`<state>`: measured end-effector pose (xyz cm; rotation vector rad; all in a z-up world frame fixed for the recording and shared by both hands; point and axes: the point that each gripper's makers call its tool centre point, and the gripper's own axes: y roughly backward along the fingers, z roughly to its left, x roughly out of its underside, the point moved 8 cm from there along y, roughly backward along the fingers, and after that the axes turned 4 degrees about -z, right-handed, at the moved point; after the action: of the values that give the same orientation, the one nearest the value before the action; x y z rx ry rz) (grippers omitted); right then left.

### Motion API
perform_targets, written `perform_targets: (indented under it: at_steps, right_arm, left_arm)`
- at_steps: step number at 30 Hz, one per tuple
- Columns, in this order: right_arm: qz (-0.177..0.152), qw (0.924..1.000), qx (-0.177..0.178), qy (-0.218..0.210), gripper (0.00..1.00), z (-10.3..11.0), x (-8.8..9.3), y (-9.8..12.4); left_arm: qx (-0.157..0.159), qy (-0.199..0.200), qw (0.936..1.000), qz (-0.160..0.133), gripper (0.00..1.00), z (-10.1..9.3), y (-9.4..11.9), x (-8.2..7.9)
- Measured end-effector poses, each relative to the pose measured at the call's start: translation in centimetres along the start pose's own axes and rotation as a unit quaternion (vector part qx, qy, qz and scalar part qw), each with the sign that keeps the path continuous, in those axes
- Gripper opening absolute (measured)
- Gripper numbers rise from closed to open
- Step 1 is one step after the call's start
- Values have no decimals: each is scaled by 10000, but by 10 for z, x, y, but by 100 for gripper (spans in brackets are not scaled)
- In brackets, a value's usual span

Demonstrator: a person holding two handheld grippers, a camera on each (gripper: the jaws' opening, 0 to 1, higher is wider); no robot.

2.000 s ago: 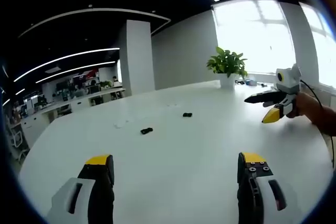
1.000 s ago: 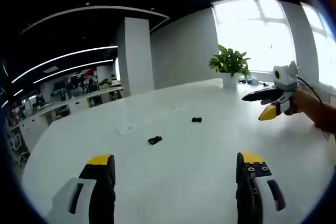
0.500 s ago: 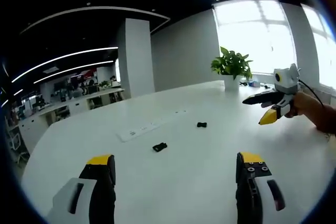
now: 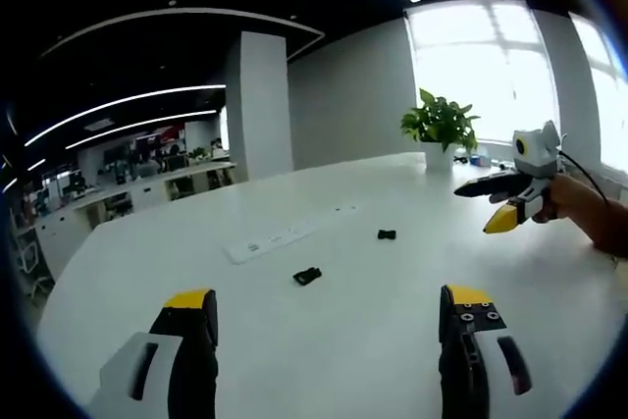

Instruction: Snap the two parts of the plastic buckle together until the buckle closes and remains connected.

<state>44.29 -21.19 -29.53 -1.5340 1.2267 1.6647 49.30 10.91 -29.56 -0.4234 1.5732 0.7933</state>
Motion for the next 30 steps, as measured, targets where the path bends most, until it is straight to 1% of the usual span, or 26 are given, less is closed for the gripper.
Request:
perform_targets:
  at_steps: [4,13,20,30]
  right_arm:
    - [7,10000,18,-6,88,-4,-1,-3]
    - [51,10000,22,0,88,-7,0,-10]
    - [65,10000,32,-10,87,-11,-1,-15]
    - [91,10000,29,-13,87,-14,-2,-22]
  left_arm:
    - [-8,28,10000,11,95,4,-5,-1]
    - [40,53,10000,-6,95,3,-14,-2]
    - [50,72,10000,10,95,6,-18,0]
    - [54,99,9999,-18,94,11,-23,-3]
